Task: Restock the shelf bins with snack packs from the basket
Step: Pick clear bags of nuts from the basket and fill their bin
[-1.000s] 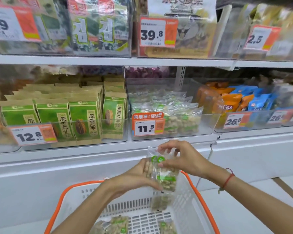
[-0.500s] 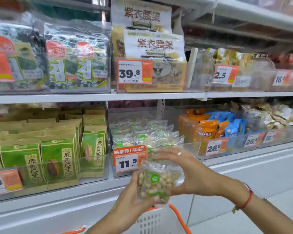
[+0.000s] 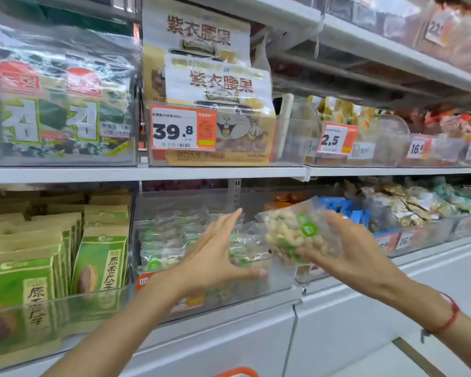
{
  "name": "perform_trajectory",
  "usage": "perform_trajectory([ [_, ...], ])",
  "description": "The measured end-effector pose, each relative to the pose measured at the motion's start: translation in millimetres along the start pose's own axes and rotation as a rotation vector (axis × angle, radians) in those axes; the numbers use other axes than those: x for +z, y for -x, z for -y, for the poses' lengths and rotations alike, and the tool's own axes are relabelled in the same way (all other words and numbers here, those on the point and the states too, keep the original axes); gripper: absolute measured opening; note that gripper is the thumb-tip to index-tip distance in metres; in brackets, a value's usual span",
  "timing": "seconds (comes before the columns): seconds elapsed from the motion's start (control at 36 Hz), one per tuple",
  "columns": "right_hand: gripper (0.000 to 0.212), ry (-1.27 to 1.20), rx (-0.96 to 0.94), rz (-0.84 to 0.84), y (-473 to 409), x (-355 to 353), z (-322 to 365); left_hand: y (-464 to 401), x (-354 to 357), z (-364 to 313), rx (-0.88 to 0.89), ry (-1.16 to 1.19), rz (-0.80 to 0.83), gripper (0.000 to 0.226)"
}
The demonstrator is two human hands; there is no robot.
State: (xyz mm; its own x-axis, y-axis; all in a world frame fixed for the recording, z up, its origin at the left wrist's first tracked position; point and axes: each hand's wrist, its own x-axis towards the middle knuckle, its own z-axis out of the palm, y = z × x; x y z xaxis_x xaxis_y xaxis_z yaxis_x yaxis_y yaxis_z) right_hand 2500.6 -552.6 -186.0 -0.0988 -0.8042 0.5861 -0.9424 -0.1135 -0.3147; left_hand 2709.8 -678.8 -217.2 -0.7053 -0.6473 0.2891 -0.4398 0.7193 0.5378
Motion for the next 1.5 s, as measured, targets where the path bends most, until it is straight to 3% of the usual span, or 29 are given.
perform_trajectory([
  [0.14, 0.041, -0.064, 0.155, -0.244, -10, 15, -8, -26, 13, -4, 0.033, -0.39, 0.215, 0.075],
  [0.22, 0.05, 0.016, 0.193, -0.251, -23, 31, -10, -31, 29, 4, 0.084, -0.627, 0.267, 0.076],
  [0.31, 0.064, 0.193, 0.223, -0.195, -37, 45, -12, -29, 40, 18, 0.153, -0.748, 0.183, 0.084],
  [0.44, 0.066, 0.452, 0.24, 0.003, -55, 61, -10, -28, 45, 22, 0.175, -0.739, 0.103, 0.086],
  [0.61, 0.036, 0.656, 0.29, 0.248, -80, 64, 7, -28, 46, 23, 0.157, -0.706, 0.086, 0.08],
  [0.75, 0.036, 0.763, 0.297, 0.426, -96, 74, 17, -29, 47, 25, 0.16, -0.694, 0.075, 0.081],
  [1.0, 0.075, 0.645, 0.449, 0.619, -108, 80, 15, -28, 43, 21, 0.131, -0.674, 0.111, 0.078],
  [1.11, 0.067, 0.569, 0.473, 0.618, -110, 64, 12, -27, 42, 19, 0.12, -0.672, 0.138, 0.077],
  [1.25, 0.069, 0.679, 0.415, 0.554, -115, 68, 16, -30, 44, 22, 0.128, -0.687, 0.141, 0.077],
  [1.39, 0.068, 0.693, 0.349, 0.675, -112, 92, 12, -29, 41, 20, 0.118, -0.644, 0.161, 0.063],
  [1.5, 0.065, 0.602, 0.376, 0.805, -111, 78, 9, -34, 36, 11, 0.014, -0.385, 0.133, 0.047],
])
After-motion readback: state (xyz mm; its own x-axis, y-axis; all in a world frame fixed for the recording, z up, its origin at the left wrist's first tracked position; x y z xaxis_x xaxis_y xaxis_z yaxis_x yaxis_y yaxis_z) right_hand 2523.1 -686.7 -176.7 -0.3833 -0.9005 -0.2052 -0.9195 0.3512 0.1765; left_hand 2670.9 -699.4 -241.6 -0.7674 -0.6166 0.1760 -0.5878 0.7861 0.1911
